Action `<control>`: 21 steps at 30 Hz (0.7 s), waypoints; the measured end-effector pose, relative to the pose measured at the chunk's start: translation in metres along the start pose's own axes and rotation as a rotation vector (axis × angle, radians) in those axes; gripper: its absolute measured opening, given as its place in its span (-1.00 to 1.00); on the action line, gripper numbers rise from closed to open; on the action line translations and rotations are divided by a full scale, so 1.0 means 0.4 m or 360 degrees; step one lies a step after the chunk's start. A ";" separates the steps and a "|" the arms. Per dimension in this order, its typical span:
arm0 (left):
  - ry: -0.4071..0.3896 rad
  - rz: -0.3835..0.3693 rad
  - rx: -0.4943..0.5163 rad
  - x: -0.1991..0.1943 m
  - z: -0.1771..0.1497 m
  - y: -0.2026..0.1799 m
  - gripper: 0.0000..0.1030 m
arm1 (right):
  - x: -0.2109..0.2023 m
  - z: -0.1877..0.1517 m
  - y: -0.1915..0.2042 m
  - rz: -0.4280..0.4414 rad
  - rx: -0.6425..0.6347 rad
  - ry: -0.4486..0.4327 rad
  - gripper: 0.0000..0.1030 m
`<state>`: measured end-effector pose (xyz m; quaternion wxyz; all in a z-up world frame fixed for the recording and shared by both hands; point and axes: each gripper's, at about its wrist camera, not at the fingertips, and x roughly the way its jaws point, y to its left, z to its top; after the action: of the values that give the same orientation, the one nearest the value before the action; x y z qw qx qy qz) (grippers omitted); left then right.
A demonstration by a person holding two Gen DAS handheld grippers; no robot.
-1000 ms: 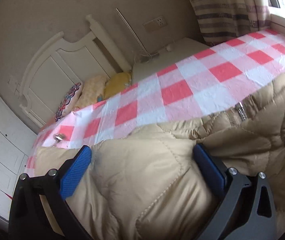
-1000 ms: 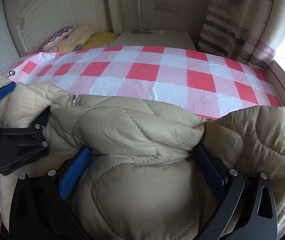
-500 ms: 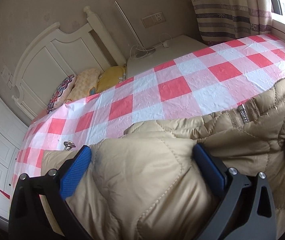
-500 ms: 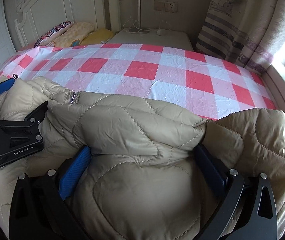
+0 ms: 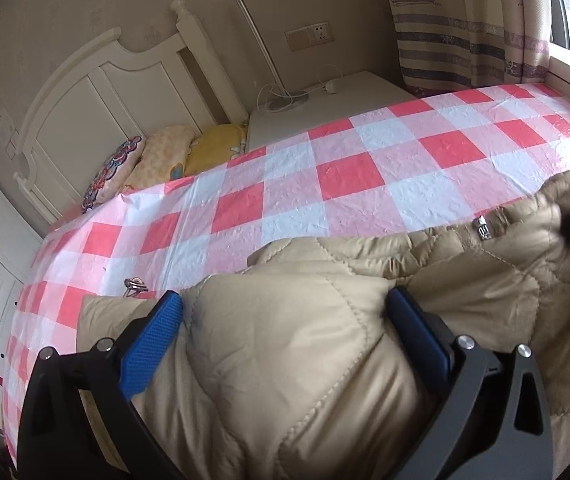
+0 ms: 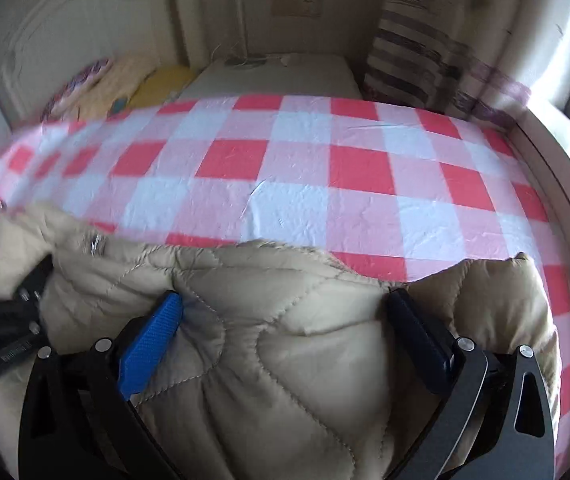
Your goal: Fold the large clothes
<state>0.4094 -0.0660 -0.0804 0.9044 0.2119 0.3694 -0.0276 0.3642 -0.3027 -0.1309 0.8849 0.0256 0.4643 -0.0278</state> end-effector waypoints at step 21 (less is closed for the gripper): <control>-0.0126 0.0259 0.0120 -0.121 0.051 -0.031 0.96 | -0.017 -0.070 -0.248 -0.0058 0.0408 0.0026 0.91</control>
<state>0.3851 -0.0905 -0.0391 0.9089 0.2738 0.3135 0.0237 0.3300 -0.3994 -0.1431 0.8699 0.1302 0.4645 -0.1027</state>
